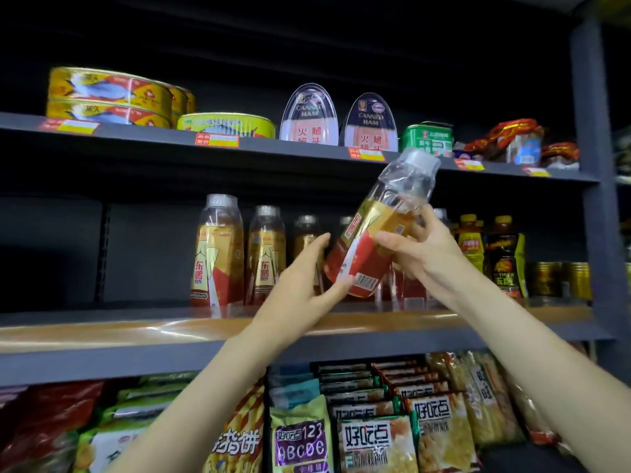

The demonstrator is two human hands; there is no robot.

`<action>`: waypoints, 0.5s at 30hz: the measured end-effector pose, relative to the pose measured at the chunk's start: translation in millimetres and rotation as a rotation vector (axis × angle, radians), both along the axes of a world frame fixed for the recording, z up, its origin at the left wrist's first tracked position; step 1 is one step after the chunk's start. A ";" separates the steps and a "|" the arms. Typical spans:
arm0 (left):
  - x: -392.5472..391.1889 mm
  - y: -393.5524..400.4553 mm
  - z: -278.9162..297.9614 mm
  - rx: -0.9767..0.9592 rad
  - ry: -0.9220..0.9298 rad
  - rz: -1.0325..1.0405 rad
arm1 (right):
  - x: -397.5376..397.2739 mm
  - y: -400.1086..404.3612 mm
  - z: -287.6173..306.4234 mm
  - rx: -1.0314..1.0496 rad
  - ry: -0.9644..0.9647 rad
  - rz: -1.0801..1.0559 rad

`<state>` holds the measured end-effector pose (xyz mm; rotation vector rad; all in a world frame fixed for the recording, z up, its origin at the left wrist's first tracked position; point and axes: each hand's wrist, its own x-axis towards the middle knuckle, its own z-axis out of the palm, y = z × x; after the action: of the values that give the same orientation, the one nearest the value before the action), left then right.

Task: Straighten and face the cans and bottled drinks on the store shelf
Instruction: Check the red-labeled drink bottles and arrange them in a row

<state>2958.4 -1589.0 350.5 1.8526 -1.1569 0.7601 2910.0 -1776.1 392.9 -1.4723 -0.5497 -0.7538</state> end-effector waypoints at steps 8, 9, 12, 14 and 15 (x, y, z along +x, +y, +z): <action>-20.4 -15.6 -26.1 -0.159 -0.089 0.032 | -43.4 -30.3 -20.1 -0.054 0.257 0.212; -21.0 -17.3 -31.6 -0.142 -0.239 0.129 | -50.2 -39.5 -24.2 -0.053 0.331 0.229; -22.8 -29.0 -51.4 -0.091 -0.490 0.287 | -63.1 -59.6 -43.6 0.098 0.424 0.270; -28.5 -42.9 -65.1 -0.096 -0.486 0.272 | -69.4 -67.9 -58.5 0.169 0.393 0.226; -31.6 -50.6 -71.7 -0.096 -0.471 0.248 | -73.9 -72.3 -65.5 0.172 0.389 0.191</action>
<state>2926.7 -1639.6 278.8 1.8065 -1.1562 1.4254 2836.1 -1848.3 327.4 -1.3391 -0.3127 -0.3422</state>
